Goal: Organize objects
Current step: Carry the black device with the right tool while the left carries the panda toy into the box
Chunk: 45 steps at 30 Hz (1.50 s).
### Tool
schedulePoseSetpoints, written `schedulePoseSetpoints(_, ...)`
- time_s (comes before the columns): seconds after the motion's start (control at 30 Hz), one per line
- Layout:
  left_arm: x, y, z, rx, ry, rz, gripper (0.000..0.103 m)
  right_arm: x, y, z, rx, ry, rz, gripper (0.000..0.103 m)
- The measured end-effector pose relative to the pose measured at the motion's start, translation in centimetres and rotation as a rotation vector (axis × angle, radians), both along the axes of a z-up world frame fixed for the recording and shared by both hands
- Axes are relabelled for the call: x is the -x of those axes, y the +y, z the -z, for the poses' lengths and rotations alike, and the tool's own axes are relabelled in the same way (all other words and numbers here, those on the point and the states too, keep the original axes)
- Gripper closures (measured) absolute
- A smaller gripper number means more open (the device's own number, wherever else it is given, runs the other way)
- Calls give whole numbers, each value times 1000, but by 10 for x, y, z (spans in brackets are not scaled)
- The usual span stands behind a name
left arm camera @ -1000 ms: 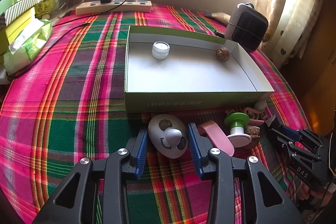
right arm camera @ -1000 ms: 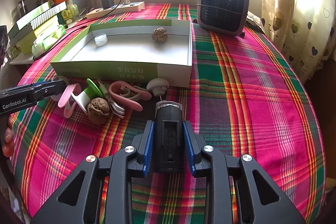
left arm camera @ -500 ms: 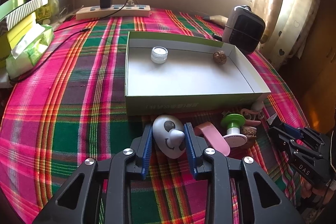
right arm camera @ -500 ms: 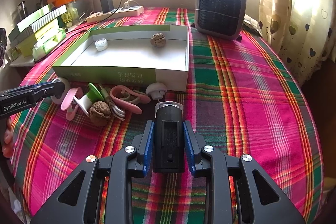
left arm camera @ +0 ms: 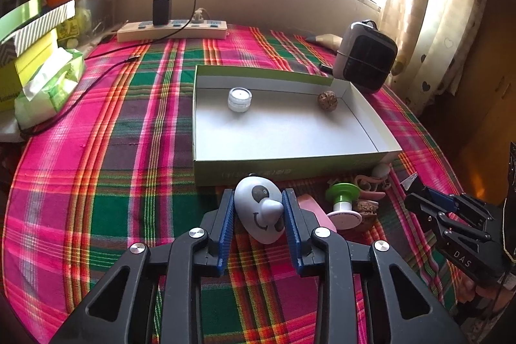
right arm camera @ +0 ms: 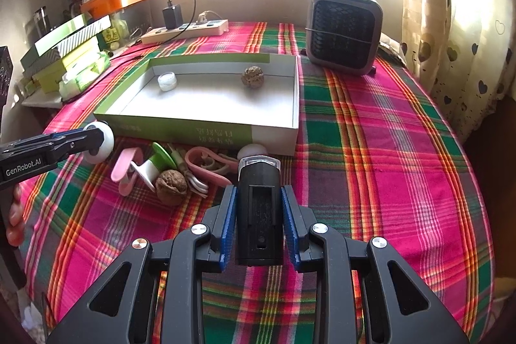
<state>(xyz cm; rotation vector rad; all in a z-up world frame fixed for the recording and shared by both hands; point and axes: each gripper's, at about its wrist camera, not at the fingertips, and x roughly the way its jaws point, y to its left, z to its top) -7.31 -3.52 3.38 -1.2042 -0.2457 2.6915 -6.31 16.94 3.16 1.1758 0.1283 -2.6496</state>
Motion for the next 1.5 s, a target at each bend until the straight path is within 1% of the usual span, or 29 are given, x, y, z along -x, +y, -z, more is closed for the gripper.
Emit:
schedulePoseSetpoints(0.13, 1, 1, -9, 0, 16, 10, 76, 1, -3, -6, 15, 5, -12, 74)
schedulePoseSetpoints(0.47, 13, 2, -25, -1, 47, 29, 76, 12, -18, -25, 3, 44, -43, 74)
schedulePoseSetpoints(0.67, 23, 1, -28, 1, 51, 34, 76, 25, -28, -32, 0, 54, -63, 74)
schedulePoseSetpoints(0.97, 50, -2, -26, -4, 44, 37, 76, 52, -49, -38, 1, 56, -108, 74)
schedulePoseSetpoints(1.3, 73, -2, -12, -8, 9, 42, 76, 97, -63, -28, 11, 6, -139, 74)
schedulePoseSetpoints(1.5, 85, 0, -6, -7, 1, 49, 76, 126, -68, -20, 23, -38, -127, 74)
